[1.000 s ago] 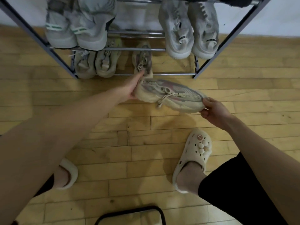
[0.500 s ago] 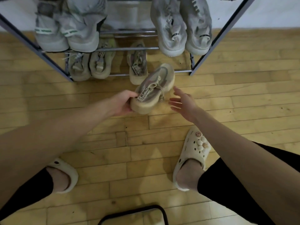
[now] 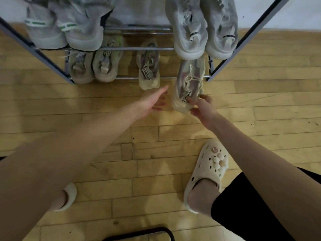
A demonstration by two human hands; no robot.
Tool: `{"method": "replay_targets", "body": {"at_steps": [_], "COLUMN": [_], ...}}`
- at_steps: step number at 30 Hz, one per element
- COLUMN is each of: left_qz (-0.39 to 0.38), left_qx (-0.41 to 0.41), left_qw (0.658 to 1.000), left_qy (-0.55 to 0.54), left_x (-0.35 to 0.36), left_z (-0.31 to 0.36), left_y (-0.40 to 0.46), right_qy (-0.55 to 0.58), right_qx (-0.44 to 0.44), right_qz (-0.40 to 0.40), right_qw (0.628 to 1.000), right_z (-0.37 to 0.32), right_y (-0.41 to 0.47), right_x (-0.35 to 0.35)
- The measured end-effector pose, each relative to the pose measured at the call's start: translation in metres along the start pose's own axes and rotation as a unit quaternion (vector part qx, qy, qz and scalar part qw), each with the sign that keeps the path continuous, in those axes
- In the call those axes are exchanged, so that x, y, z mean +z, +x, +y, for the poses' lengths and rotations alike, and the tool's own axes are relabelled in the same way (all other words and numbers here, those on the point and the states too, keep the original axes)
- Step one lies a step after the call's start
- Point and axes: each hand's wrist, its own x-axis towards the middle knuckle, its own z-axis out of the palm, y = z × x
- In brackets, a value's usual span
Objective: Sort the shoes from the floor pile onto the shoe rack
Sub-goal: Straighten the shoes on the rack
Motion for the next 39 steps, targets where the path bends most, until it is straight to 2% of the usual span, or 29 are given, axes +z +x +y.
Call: {"method": "replay_targets", "body": {"at_steps": [3,6,11,16,18,21,25,29,32,36,39], "left_qz": [0.167,0.217,0.142,0.139,0.128,0.105,0.062,0.072,0.093,0.092,0.092], "left_qx": [0.011,-0.011,-0.034,-0.070,-0.062,-0.036,0.022,0.043,0.045,0.032,0.013], "left_qw": [0.986,0.975,0.987,0.987,0.988,0.977,0.985,0.988,0.983,0.980,0.972], "left_qy": [-0.004,-0.049,-0.071,-0.034,-0.066,-0.183,-0.162,-0.130,-0.151,-0.175,-0.216], "left_x": [-0.013,-0.025,-0.034,-0.038,-0.040,-0.046,-0.047,-0.030,-0.012,0.014,0.031], "left_z": [-0.006,-0.003,0.009,0.009,0.010,0.011,0.001,0.006,0.021,0.036,0.038], "left_y": [0.020,0.034,0.058,0.069,0.070,0.071,0.068,0.067,0.076,0.088,0.093], "right_qy": [-0.038,-0.055,-0.095,-0.086,-0.080,-0.084,-0.128,-0.162,-0.280,-0.348,-0.334], "right_qx": [-0.039,-0.071,-0.115,-0.112,-0.114,-0.119,-0.139,-0.208,-0.265,-0.275,-0.274], "right_qz": [0.044,0.080,0.132,0.176,0.194,0.213,0.224,0.187,0.171,0.196,0.211], "right_qw": [0.998,0.993,0.980,0.974,0.971,0.966,0.956,0.947,0.907,0.875,0.877], "right_z": [-0.013,-0.026,-0.042,-0.052,-0.054,-0.055,-0.051,-0.034,-0.026,-0.029,-0.025], "right_y": [0.024,0.051,0.086,0.112,0.119,0.124,0.122,0.113,0.107,0.118,0.121], "right_x": [0.002,0.010,0.030,0.038,0.035,0.032,0.027,0.022,0.018,0.010,0.005]}}
